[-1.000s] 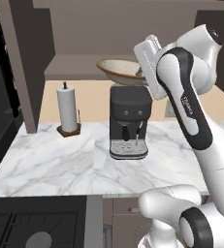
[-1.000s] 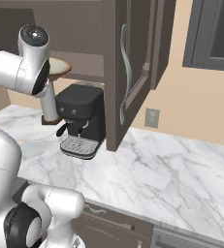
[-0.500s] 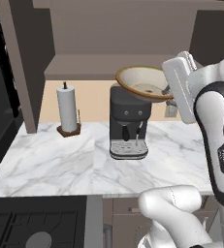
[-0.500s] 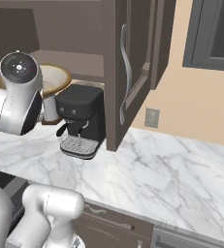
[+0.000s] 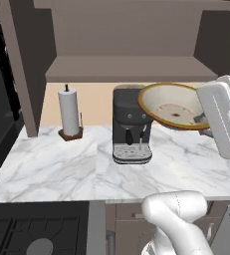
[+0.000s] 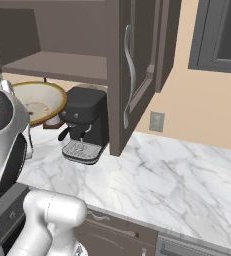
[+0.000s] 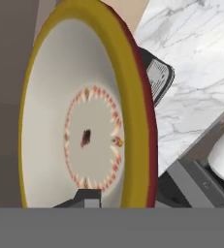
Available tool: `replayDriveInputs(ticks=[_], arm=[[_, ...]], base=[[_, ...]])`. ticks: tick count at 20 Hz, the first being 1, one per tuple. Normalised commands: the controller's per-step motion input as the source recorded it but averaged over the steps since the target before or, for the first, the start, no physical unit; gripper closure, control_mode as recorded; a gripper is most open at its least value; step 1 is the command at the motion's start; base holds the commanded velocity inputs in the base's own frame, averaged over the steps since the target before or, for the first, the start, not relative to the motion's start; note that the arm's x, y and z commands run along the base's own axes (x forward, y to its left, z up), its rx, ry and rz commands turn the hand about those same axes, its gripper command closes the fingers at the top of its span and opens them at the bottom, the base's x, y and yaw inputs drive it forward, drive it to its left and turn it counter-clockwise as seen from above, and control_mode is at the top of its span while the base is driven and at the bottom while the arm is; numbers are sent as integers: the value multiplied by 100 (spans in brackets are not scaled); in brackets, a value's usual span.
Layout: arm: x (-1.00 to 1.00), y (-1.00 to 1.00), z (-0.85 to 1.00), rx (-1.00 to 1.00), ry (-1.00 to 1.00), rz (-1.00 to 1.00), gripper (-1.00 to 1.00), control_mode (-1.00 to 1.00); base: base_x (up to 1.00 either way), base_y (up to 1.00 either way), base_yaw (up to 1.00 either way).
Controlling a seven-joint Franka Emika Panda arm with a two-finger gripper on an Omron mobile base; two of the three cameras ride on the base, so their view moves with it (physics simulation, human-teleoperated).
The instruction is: Pick up the bowls from the cabinet and place each bowl in front of a stool on the dining counter.
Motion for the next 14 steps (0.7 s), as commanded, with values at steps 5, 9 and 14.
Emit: replayDriveInputs(ticks=[5,9,14], arm=[[-86,-4,0,0,10,0,100,-100],[-50,0,2,0,15,0,100,-100],[0,0,0,-2,11,0,100,-100]], base=[[0,0,0],[0,0,0],[0,0,0]])
